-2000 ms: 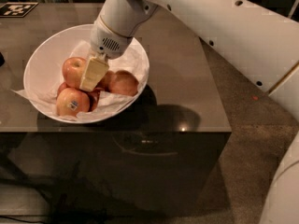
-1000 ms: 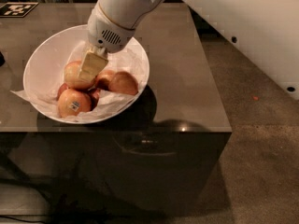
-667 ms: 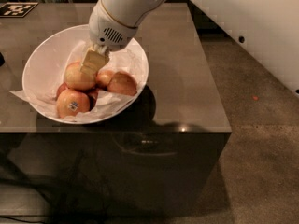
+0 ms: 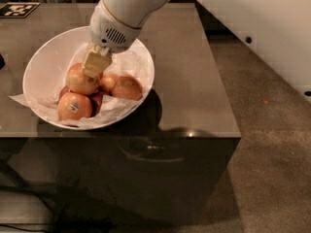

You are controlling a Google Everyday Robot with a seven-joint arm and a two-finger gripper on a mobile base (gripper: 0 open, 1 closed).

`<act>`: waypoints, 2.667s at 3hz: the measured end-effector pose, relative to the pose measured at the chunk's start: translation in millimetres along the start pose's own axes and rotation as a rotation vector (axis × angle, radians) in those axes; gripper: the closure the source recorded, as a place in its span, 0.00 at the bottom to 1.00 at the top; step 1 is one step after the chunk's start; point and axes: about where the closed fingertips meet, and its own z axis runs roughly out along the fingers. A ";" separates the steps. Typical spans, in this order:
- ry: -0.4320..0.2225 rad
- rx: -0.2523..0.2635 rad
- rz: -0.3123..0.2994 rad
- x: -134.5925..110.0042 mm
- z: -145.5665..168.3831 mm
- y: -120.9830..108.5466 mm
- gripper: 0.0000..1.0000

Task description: Pick apple from white bowl

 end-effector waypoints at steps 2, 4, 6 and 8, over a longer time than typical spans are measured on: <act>0.000 0.000 0.000 -0.1 0.0 0.0 0.34; 0.000 0.000 0.000 -0.1 0.0 0.1 0.00; 0.015 0.018 0.018 -5.6 -0.2 -1.4 0.00; 0.022 -0.004 0.104 -18.7 11.7 -18.3 0.00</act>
Offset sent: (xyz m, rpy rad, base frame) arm 0.0000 0.0000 0.0000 0.0000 0.0000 0.0000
